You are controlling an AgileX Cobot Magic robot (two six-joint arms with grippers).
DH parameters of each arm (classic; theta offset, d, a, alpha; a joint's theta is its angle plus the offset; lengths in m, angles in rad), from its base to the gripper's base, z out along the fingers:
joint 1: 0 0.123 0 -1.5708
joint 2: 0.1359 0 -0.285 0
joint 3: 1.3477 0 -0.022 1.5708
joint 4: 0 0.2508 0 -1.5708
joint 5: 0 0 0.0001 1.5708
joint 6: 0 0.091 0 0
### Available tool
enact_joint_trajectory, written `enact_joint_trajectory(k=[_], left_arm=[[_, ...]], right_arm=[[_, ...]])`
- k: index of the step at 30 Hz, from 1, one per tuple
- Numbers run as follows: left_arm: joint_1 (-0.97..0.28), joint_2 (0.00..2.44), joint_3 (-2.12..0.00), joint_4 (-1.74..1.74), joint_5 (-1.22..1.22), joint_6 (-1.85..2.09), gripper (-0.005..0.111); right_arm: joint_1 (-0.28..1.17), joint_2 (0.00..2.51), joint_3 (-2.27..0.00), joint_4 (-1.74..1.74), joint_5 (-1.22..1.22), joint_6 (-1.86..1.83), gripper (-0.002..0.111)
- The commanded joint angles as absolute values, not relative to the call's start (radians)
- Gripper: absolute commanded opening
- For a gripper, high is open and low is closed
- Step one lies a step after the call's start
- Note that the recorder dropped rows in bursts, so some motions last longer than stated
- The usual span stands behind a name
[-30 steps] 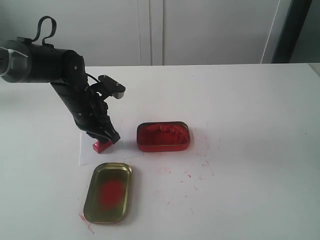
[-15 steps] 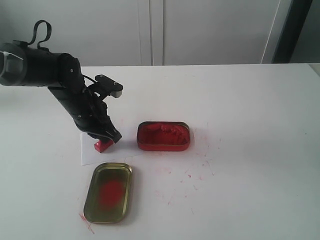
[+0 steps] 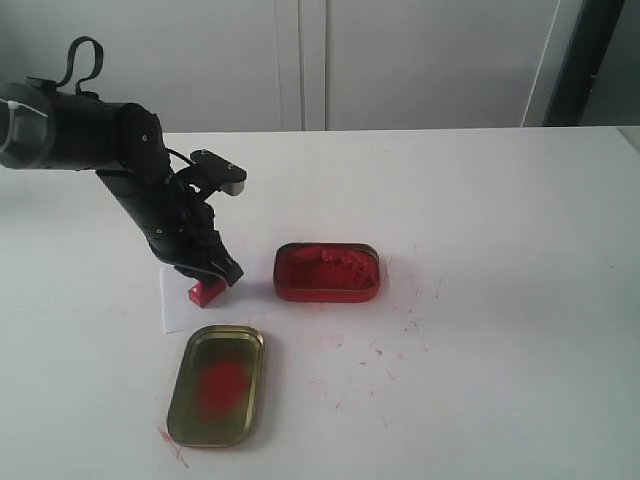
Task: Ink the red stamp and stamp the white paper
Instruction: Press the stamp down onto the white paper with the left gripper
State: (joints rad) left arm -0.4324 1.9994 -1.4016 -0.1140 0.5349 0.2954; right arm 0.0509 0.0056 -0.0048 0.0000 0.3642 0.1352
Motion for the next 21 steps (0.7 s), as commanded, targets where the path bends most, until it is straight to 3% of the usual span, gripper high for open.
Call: enact_joint_trajectory(k=[1,21], left_arm=[[-0.441,1.996,-1.388,-0.134,0.609,0.289,0.000],[-0.441,1.982,-1.388,-0.154,0.625,0.289,0.000]], right_arm=[[0.050,0.000,0.000,0.000,0.350,0.137,0.000],[0.050,0.000,0.000,0.000,0.350,0.137,0.000]])
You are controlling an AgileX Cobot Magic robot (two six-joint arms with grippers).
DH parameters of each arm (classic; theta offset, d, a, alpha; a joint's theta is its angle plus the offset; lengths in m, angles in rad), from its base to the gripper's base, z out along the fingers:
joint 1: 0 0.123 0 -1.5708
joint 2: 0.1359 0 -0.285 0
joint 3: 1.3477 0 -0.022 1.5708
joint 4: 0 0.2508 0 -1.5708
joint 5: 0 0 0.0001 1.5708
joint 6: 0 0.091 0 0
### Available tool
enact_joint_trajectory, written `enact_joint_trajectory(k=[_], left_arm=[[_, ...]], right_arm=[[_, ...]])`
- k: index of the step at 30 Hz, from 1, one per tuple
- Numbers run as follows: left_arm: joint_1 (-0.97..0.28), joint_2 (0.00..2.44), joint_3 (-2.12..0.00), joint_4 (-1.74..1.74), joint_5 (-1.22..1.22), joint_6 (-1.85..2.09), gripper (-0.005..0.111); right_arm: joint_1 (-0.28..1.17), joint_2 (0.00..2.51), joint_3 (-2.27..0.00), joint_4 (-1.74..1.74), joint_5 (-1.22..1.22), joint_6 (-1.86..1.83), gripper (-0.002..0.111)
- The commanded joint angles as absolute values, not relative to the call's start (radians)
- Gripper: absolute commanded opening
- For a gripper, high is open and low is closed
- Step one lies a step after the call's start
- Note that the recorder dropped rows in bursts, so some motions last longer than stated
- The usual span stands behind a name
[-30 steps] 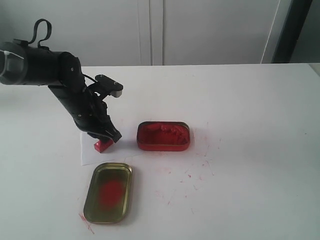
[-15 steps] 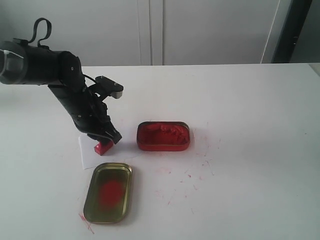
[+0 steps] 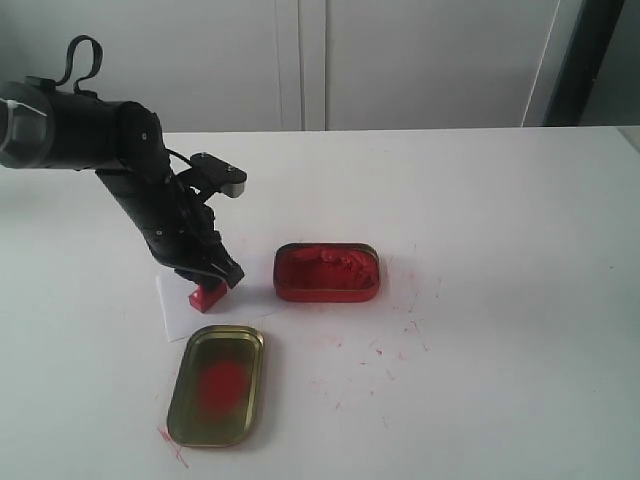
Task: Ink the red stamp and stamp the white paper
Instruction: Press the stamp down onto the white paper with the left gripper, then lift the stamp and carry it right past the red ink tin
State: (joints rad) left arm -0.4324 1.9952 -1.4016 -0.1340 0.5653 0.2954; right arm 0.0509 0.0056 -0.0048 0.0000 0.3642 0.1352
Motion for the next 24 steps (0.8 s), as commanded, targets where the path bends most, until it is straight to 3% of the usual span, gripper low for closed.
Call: enact_joint_trajectory(k=[1,24], left_arm=[[-0.441,1.976,-1.388,-0.154,0.625,0.289,0.000],[-0.441,1.924,-1.401,-0.175,0.639,0.289,0.000]], right_arm=[[0.050,0.000,0.000,0.000,0.350,0.137,0.000],[0.050,0.000,0.000,0.000,0.350,0.137,0.000]])
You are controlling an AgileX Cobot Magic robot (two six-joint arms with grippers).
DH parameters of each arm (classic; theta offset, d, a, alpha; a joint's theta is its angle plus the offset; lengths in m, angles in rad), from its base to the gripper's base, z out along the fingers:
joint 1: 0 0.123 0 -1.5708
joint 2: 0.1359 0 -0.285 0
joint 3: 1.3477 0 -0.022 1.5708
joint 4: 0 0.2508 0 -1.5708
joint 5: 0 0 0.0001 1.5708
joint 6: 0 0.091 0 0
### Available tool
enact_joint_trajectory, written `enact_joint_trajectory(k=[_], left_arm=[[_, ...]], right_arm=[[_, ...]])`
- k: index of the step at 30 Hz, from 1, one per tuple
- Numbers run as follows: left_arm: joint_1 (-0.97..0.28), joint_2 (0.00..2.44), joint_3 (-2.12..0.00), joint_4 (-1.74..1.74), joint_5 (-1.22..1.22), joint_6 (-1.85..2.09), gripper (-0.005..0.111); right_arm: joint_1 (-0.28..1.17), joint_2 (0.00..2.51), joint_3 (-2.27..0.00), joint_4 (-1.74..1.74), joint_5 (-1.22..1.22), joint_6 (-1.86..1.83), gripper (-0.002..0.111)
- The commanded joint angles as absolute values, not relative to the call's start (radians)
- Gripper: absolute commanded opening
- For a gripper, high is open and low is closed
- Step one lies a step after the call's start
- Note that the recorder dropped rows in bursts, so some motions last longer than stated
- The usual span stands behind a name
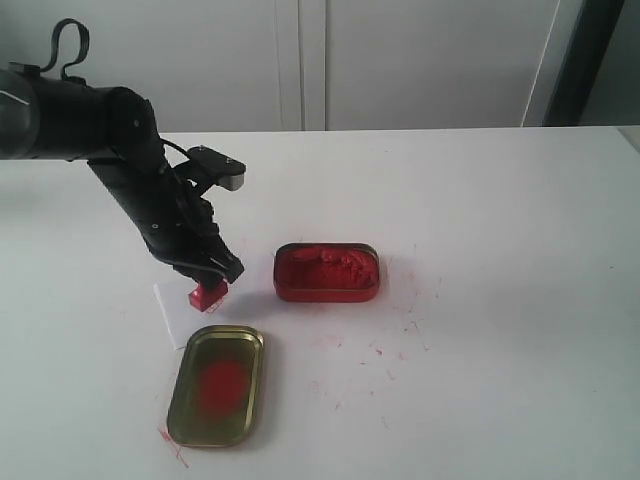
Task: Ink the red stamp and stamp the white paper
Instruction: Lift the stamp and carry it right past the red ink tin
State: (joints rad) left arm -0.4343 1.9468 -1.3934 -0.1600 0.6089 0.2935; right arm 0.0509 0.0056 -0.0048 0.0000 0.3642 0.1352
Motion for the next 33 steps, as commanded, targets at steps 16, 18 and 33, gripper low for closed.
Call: enact_joint_trajectory(k=[16,18,33], left_arm=[[-0.458,1.837,-1.409,-0.377,0.745,0.295,0.000],[-0.481,1.837,-1.409,-0.389,0.764,0.295,0.000],[-0.634,1.837,-1.409,-0.472,0.728,0.295,0.000]], right_arm=[[0.050,0.000,0.000,0.000,0.350,0.137,0.000],[0.050,0.000,0.000,0.000,0.350,0.137,0.000],[0.050,0.000,0.000,0.000,0.350,0.137,0.000]])
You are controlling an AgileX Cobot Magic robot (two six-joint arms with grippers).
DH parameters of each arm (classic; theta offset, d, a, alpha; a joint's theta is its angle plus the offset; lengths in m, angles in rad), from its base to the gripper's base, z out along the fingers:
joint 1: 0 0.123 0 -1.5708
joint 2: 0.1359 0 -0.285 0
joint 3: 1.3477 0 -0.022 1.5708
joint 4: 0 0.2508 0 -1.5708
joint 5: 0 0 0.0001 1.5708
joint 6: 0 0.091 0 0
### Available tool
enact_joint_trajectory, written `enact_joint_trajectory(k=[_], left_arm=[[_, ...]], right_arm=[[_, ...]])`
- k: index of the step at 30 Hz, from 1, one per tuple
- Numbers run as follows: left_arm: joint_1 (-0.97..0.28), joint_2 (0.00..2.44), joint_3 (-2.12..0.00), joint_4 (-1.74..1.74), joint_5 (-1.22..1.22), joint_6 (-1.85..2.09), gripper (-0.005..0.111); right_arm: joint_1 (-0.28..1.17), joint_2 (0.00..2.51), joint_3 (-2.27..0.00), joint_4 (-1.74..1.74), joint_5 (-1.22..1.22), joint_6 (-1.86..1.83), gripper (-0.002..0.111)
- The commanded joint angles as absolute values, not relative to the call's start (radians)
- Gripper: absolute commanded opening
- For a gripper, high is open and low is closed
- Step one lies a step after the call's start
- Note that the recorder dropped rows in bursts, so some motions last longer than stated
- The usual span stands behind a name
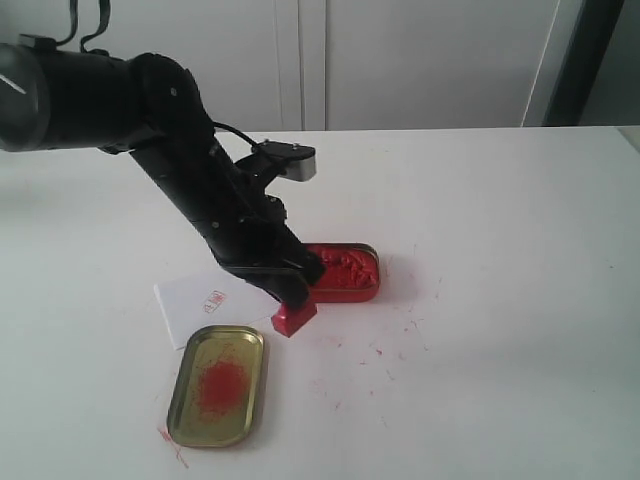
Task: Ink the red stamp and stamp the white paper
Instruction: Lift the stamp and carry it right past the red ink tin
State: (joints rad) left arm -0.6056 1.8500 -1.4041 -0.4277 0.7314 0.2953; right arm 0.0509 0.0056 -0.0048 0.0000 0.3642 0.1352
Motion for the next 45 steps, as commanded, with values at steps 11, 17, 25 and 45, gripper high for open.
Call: enact_joint_trajectory(k=[11,17,25,45], left_arm=[[-0.645,1.841,-1.409,-0.753,0.752,0.457,0.000],[-0.645,1.906,-1.409,-0.927,0.828,0.560,0.000],[-0.652,2.048,-1.409,-0.958,0.861,0.561,0.000],[-0.652,2.153,-1.409,-0.987,0.844,0.613,0.000]], right_arm=[[0.050,0.000,0.000,0.000,0.350,0.137,0.000],[0.050,0.000,0.000,0.000,0.350,0.137,0.000],[0.050,0.000,0.000,0.000,0.350,0.137,0.000],[0.050,0.000,0.000,0.000,0.350,0.137,0.000]])
